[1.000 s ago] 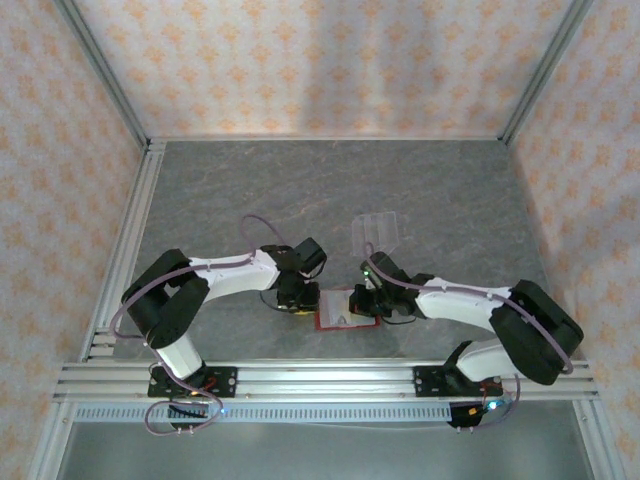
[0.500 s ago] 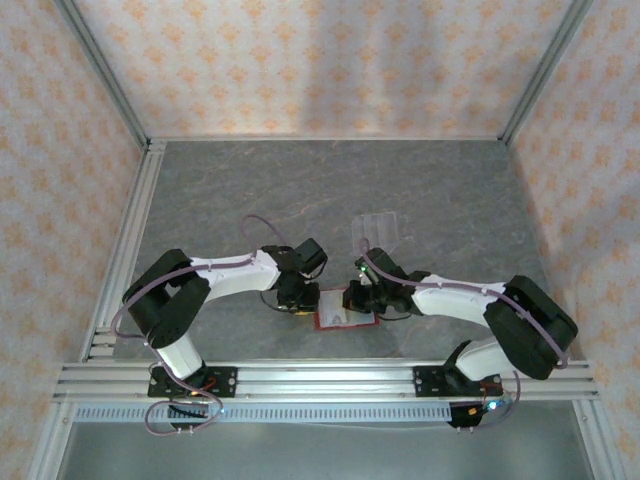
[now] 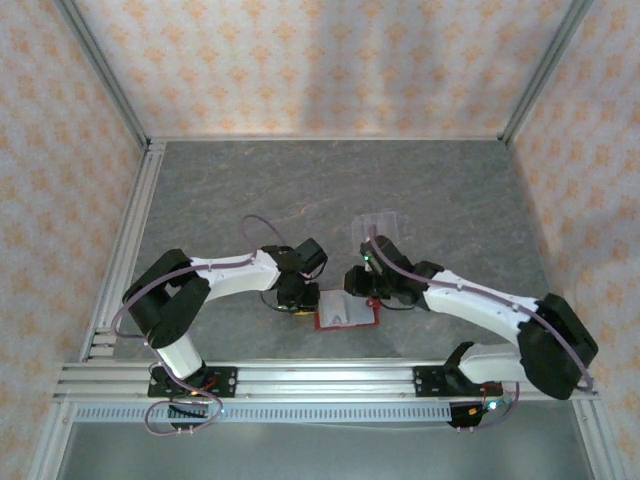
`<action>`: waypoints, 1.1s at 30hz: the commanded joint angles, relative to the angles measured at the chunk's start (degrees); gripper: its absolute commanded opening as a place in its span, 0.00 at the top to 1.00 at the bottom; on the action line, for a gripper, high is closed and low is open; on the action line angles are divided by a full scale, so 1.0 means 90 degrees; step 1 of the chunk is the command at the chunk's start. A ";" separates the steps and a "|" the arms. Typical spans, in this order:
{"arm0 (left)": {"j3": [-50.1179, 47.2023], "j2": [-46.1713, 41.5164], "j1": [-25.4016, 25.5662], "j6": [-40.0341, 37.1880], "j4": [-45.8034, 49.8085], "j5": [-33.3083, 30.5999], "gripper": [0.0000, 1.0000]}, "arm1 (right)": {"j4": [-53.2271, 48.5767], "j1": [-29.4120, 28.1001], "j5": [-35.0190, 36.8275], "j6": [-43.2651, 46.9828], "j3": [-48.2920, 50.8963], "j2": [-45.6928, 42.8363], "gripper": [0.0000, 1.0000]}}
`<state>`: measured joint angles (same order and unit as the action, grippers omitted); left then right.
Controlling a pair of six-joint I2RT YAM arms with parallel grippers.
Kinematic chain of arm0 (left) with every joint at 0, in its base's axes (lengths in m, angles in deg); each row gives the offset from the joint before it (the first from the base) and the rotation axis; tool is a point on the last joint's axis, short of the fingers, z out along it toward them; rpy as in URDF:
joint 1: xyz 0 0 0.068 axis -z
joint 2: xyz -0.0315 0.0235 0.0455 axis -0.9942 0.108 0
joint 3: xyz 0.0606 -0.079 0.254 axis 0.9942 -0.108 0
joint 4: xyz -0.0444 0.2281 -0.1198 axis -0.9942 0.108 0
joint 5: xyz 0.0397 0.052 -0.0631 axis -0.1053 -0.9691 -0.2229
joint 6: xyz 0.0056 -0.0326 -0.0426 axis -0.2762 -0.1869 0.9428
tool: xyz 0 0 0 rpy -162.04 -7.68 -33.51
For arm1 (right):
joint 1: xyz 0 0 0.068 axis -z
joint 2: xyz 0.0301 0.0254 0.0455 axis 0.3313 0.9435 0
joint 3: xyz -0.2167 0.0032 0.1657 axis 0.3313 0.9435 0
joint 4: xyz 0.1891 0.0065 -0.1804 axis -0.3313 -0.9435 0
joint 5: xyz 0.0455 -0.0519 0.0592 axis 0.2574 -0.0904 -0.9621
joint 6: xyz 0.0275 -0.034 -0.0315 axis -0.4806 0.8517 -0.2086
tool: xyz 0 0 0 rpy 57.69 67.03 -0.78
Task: Put the credit cards into the card holder
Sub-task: Insert the credit card into the card slot, then close the card holder at the bottom-center of the table.
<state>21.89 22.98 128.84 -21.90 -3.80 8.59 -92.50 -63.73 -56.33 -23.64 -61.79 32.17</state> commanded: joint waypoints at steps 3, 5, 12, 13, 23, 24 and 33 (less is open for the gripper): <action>-0.0017 0.0210 0.0162 0.0082 -0.0186 0.0006 0.85 | -0.1978 -0.0059 0.1523 0.0448 -0.0322 0.0145 0.64; -0.0014 0.0213 0.0159 0.0088 -0.0186 0.0005 0.85 | -0.2100 -0.0136 0.1652 0.0373 -0.0276 0.0216 0.57; 0.0002 0.0265 0.0159 0.0087 -0.0186 0.0022 0.85 | -0.2201 -0.0772 0.2172 0.0064 -0.0506 0.0737 0.46; 0.0020 0.0268 0.0156 0.0087 -0.0185 0.0025 0.85 | -0.2158 -0.0818 0.2172 0.0028 -0.0516 0.0813 0.46; -0.0018 0.0216 0.0162 0.0086 -0.0156 -0.0005 0.85 | -0.2163 -0.1094 0.2529 -0.0086 -0.0595 0.1460 0.46; -0.0018 0.0219 0.0161 0.0087 -0.0160 -0.0005 0.85 | -0.2165 -0.1094 0.2559 -0.0075 -0.0604 0.1503 0.47; 0.0011 0.0220 0.0155 0.0054 -0.0119 -0.0005 0.85 | -0.2288 -0.1094 0.2792 0.0036 -0.0643 0.1648 0.60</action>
<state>21.89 22.98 128.88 -21.92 -3.80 8.44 -110.75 -73.30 -33.97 -23.29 -66.33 47.12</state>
